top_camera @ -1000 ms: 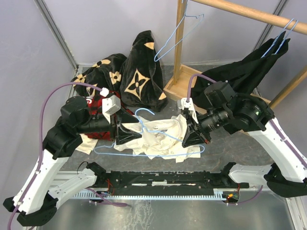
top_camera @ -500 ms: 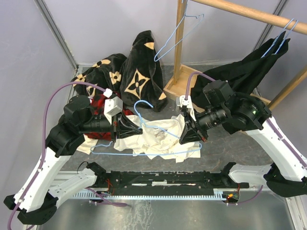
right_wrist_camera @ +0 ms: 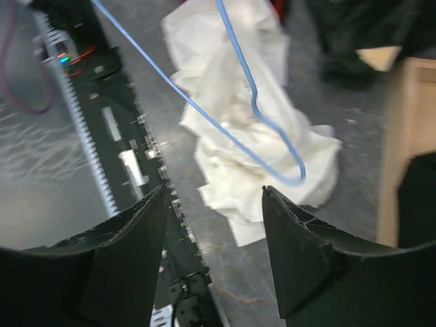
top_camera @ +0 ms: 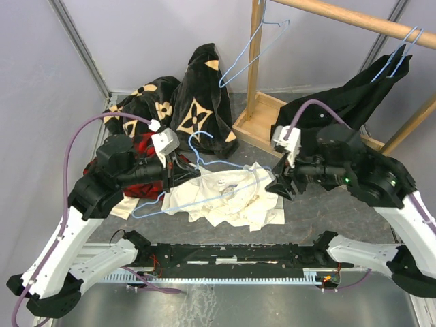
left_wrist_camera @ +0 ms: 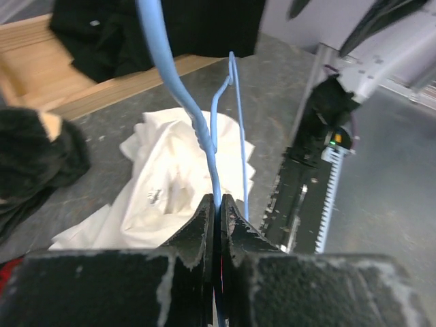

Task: Place the shirt on the hanger
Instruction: Adjust the hanger.

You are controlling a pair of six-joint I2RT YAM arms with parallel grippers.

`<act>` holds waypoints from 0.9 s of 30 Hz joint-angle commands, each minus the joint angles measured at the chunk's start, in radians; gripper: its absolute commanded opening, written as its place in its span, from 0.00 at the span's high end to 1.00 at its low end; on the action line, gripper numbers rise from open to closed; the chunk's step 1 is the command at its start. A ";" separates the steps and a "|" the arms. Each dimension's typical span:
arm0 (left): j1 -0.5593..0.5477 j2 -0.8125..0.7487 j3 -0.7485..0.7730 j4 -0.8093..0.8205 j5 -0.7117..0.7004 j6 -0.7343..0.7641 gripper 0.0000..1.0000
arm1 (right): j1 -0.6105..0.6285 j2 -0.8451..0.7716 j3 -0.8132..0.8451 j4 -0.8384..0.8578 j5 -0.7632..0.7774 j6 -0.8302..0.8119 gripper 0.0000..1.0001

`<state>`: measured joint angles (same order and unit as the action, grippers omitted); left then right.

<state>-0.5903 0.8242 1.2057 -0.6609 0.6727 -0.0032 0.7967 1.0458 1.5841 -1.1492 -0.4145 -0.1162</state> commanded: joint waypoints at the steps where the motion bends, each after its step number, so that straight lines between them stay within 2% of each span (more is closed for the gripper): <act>1: 0.004 0.015 0.018 0.008 -0.253 -0.063 0.97 | 0.004 -0.076 -0.033 0.135 0.397 0.104 0.34; 5: 0.004 0.012 -0.001 0.052 -0.397 -0.122 0.97 | 0.004 -0.100 -0.058 0.166 0.504 0.170 0.33; 13: 0.004 -0.004 -0.030 0.174 -0.580 -0.262 0.97 | 0.004 -0.096 -0.171 0.340 0.521 0.367 0.33; 22: 0.004 -0.020 -0.050 0.250 -0.655 -0.329 0.97 | 0.012 -0.044 -0.366 0.642 0.553 0.765 0.37; 27: 0.003 -0.017 -0.061 0.281 -0.620 -0.339 0.97 | 0.022 -0.018 -0.476 0.886 0.612 0.954 0.37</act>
<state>-0.5903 0.8150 1.1496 -0.4778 0.0452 -0.2955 0.8101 1.0149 1.1503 -0.5449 0.1375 0.6289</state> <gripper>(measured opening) 0.056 0.634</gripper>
